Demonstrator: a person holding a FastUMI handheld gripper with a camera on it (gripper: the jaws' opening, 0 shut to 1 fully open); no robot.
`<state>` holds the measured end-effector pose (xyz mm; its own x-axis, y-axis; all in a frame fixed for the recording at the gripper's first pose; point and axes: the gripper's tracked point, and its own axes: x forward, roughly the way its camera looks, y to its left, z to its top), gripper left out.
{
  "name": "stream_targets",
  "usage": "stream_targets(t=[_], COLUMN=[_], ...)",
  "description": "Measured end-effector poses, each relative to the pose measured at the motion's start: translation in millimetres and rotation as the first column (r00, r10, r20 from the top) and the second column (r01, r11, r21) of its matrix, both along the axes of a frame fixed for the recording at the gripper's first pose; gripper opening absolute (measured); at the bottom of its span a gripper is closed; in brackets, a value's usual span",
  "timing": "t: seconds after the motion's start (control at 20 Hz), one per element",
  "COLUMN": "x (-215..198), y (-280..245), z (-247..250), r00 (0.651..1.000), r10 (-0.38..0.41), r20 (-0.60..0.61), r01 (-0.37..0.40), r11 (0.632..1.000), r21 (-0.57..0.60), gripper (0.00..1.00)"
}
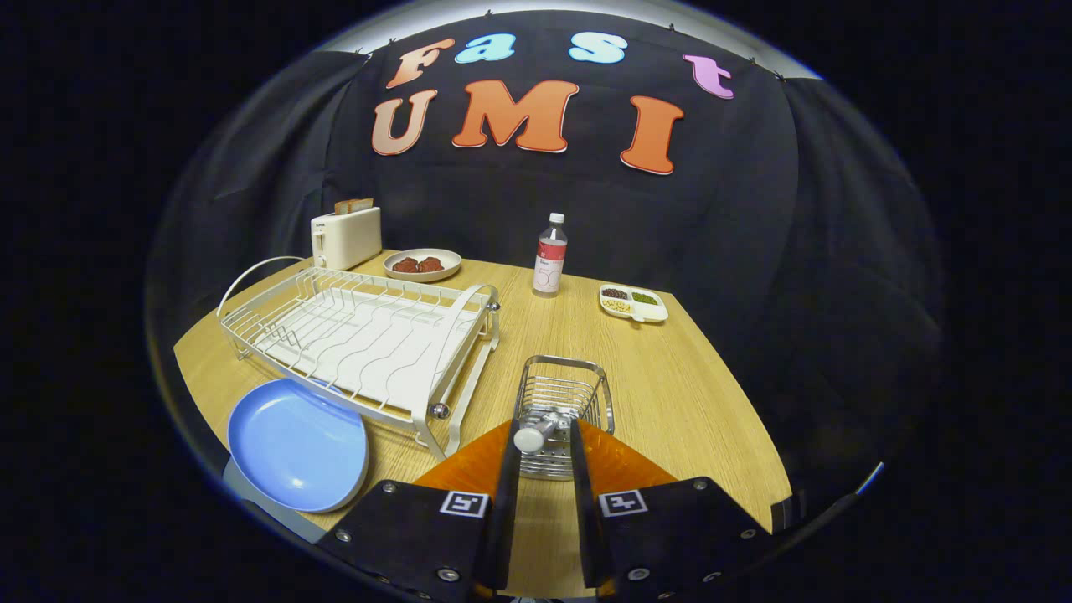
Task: Take the plate from the dish rack, then take the spoon from the basket and place it into the plate.
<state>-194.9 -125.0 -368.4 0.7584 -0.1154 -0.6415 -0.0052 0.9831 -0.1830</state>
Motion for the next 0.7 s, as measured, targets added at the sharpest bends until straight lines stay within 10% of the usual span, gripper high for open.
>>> stream_targets(t=[0.7], x=[14], y=[-31], z=[13], r00=[0.999], r10=[-0.038], r20=[0.022], r01=[0.034], r11=[0.987], r21=[0.159], gripper=[0.12])
